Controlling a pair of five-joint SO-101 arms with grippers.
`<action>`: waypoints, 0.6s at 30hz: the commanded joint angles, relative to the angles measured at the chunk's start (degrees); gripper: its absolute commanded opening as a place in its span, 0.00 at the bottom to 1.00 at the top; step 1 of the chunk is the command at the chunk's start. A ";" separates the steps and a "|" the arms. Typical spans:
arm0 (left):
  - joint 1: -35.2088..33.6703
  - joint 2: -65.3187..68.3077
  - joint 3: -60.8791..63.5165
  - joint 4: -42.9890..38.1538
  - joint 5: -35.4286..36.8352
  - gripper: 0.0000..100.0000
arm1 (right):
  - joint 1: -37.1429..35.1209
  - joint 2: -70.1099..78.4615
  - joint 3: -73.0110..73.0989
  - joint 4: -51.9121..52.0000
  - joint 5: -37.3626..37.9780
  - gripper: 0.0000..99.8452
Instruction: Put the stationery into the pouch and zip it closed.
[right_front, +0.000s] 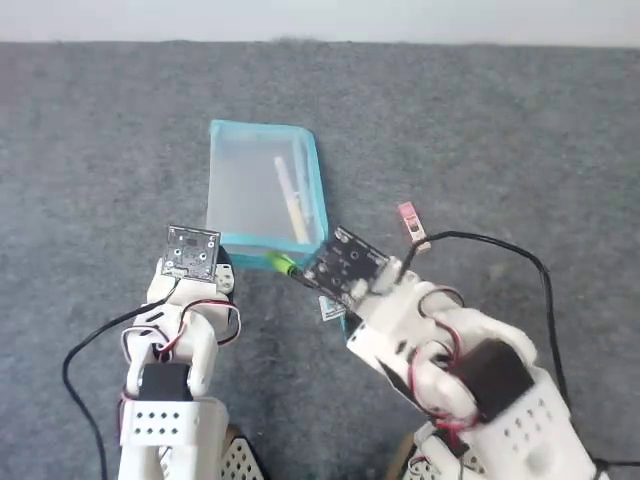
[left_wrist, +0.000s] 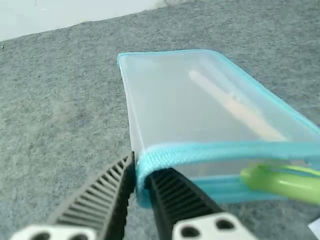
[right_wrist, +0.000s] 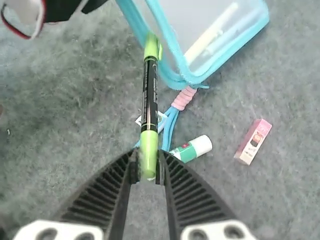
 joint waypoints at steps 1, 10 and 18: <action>-0.09 -0.18 -0.75 -2.11 -0.53 0.01 | 4.09 1.54 -0.53 -4.18 -1.14 0.01; -0.09 -0.18 -0.75 -2.11 -0.53 0.01 | 10.24 8.13 -0.44 -11.12 -5.98 0.01; 0.00 -0.18 -0.84 -2.11 -0.53 0.01 | 4.00 18.86 -0.26 -16.22 -8.35 0.01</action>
